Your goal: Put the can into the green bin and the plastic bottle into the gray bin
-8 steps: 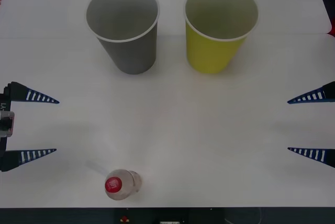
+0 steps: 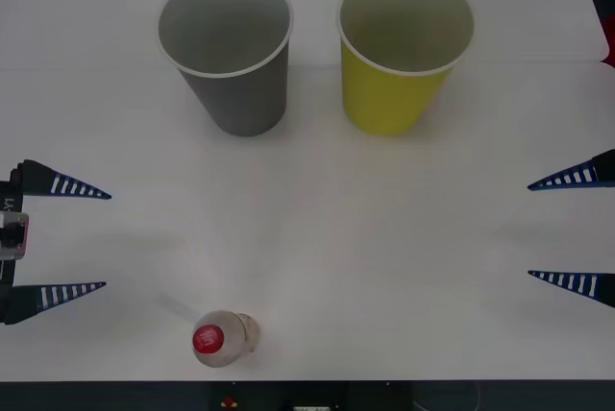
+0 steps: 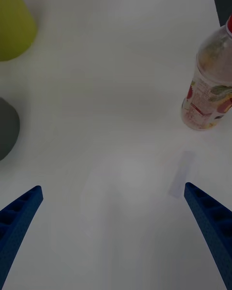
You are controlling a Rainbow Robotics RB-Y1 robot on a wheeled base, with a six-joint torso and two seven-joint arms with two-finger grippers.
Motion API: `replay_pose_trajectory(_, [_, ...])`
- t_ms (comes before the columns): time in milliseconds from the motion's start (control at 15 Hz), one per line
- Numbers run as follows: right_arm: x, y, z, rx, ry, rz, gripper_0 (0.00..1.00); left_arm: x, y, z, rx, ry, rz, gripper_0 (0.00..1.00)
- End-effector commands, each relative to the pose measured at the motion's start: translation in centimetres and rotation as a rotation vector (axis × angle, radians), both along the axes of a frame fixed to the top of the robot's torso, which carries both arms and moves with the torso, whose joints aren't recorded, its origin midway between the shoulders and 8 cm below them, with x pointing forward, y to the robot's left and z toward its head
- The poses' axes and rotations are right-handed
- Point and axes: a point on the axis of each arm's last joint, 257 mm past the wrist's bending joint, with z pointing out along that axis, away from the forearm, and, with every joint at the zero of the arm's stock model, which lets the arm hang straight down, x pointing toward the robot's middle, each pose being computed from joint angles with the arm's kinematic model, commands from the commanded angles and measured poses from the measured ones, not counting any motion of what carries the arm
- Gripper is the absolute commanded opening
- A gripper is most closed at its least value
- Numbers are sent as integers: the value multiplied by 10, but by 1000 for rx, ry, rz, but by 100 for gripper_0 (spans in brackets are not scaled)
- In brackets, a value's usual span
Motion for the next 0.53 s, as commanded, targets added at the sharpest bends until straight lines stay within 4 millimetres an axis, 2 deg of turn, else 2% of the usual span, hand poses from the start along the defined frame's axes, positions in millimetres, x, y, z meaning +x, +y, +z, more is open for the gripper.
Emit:
replay_pose_trajectory(67, [0, 0, 0, 0, 0, 0, 100, -10, 3, -8, -36, 47, 16, 100])
replay_pose_trajectory(533, [0, 0, 0, 0, 0, 0, 100, -53, 3, -28, -208, 257, -45, 100])
